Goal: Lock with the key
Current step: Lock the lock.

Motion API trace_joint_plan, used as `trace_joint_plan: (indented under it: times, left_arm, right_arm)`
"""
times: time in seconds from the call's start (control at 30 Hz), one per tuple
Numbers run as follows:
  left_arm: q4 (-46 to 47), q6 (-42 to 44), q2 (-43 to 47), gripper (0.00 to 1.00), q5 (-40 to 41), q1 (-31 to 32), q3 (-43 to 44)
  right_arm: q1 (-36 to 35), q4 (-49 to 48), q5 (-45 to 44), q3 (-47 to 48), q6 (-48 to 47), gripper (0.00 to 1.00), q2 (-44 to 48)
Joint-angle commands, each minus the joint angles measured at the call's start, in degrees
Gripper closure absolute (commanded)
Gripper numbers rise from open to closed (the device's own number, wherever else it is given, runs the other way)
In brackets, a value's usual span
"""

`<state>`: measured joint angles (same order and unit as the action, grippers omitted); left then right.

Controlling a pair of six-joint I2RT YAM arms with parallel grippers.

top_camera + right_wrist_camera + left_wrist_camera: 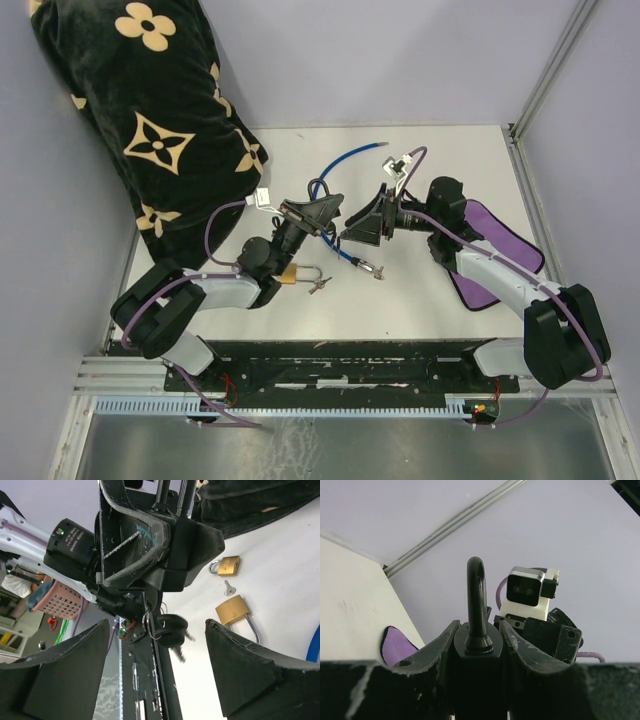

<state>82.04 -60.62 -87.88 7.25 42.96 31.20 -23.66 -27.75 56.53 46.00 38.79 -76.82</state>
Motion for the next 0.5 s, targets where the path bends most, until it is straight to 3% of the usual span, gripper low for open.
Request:
trace_joint_plan:
  times: [0.0,0.17,0.47]
  left_arm:
    - [7.4,1.0,1.2,0.96,0.6,0.4,4.1]
    - [6.1,0.4,0.3,0.92,-4.0,0.8,6.9]
    - [3.7,-0.9,-1.3,0.88,-10.5,1.4,10.8]
  right_arm:
    - [-0.1,-7.2,-0.6,1.2,6.7,0.17,1.9]
    - [-0.2,-9.5,0.6,1.8,10.4,0.28,1.3]
    - [-0.3,-12.4,2.0,3.3,14.8,0.37,0.7]
